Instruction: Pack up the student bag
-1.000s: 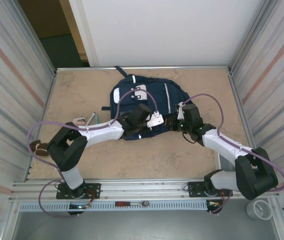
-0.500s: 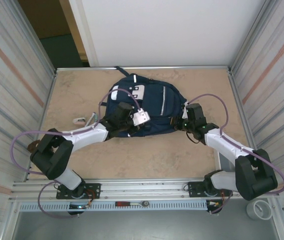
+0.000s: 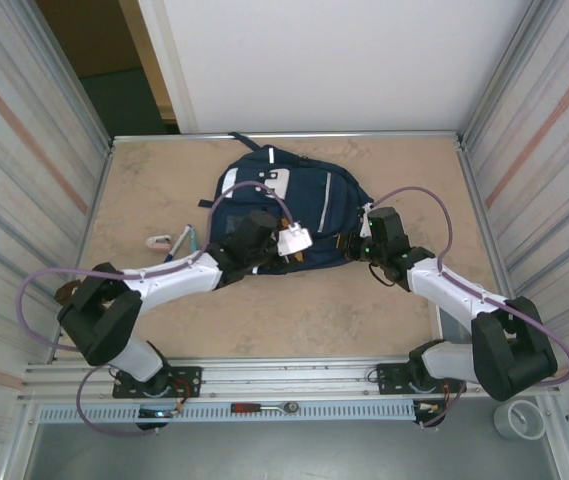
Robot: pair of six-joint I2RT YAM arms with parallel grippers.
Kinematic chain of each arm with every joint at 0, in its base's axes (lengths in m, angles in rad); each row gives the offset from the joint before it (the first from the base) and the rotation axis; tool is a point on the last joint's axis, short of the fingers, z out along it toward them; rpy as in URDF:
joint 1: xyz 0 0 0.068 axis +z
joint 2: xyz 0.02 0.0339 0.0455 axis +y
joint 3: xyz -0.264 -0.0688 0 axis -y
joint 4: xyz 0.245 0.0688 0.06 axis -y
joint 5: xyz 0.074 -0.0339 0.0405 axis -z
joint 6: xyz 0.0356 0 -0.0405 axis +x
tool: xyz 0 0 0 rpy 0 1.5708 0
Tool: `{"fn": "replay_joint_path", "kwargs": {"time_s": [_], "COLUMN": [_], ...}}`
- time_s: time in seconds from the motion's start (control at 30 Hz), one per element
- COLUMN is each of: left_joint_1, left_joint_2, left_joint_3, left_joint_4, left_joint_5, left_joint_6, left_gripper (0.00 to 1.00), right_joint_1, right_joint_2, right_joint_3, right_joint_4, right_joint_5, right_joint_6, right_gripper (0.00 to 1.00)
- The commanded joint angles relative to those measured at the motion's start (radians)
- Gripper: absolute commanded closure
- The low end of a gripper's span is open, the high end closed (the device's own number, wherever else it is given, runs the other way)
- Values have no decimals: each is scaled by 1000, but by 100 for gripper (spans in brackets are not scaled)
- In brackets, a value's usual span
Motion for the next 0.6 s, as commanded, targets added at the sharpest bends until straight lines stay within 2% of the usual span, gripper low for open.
{"fn": "replay_joint_path", "kwargs": {"time_s": [0.0, 0.17, 0.23, 0.27, 0.4, 0.47, 0.5, 0.57], "left_joint_1": [-30, -60, -61, -59, -48, -34, -26, -6], "left_joint_2": [70, 172, 194, 199, 178, 149, 132, 94], "left_joint_3": [92, 168, 179, 179, 154, 127, 112, 81], "left_joint_4": [8, 27, 38, 46, 62, 68, 68, 68], "left_joint_5": [-66, -101, -122, -124, -100, -58, -28, 31], "left_joint_6": [77, 122, 126, 129, 120, 106, 97, 80], "left_gripper": [28, 29, 35, 41, 82, 97, 100, 100], "right_joint_1": [22, 30, 32, 31, 22, 1, -18, -64], "right_joint_2": [-44, -56, -66, -74, -104, -104, -103, -96], "right_joint_3": [-3, -10, -18, -25, -37, -26, -17, -13], "right_joint_4": [67, 87, 89, 84, 15, -50, -82, -117], "right_joint_5": [-44, -55, -52, -46, 48, 113, 139, 157], "right_joint_6": [-16, -3, -3, -5, -26, -26, -22, -13], "right_gripper": [100, 100, 100, 100, 100, 100, 100, 100]}}
